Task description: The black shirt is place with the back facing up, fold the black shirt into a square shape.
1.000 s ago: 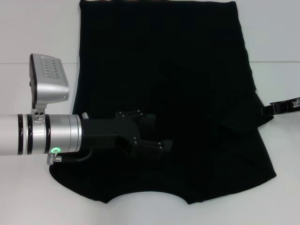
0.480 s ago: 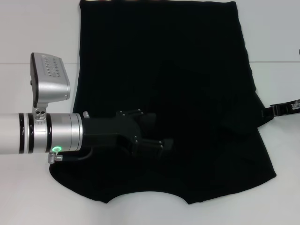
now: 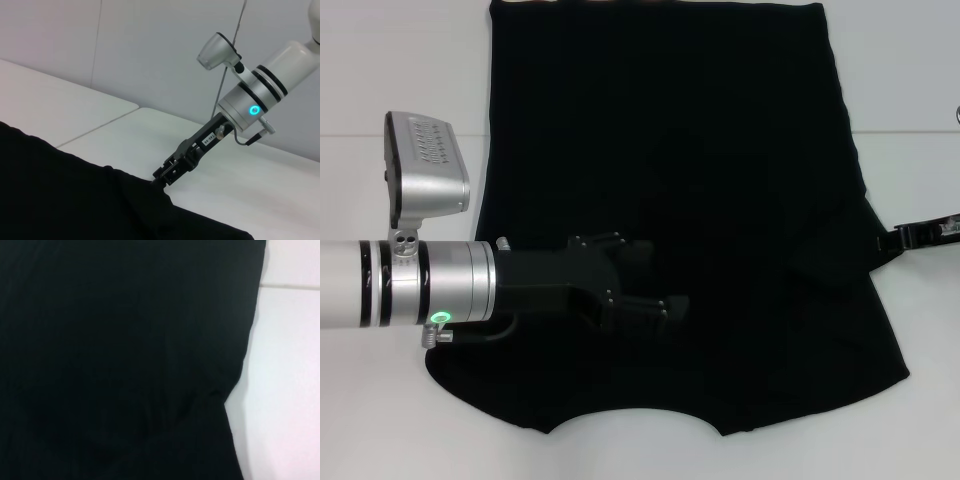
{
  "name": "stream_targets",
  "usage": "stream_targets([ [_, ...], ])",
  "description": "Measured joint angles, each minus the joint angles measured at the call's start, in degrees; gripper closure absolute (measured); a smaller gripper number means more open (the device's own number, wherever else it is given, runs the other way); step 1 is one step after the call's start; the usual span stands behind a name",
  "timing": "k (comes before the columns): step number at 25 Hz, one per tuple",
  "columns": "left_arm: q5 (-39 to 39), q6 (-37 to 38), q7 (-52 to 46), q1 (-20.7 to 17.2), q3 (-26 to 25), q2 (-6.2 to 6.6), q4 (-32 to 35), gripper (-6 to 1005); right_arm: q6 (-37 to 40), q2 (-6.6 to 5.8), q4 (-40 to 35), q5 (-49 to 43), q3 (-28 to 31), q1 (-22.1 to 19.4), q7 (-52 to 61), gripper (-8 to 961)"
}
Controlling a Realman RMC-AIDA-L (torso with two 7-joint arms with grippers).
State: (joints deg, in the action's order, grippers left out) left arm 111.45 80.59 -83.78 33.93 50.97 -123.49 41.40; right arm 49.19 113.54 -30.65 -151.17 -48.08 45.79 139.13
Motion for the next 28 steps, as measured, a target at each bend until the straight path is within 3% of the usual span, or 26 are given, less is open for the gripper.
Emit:
stream_targets([
  [23,0.0,-0.15,0.03,0.43,0.0,0.24,0.0,77,-1.78,0.62,0.33,0.0,-0.04,0.29,-0.1,421],
  [28,0.0,-0.72,0.03,0.52,0.0,0.28,0.0,77,-1.92,0.62,0.47,0.0,-0.08,0.37,-0.05,526],
])
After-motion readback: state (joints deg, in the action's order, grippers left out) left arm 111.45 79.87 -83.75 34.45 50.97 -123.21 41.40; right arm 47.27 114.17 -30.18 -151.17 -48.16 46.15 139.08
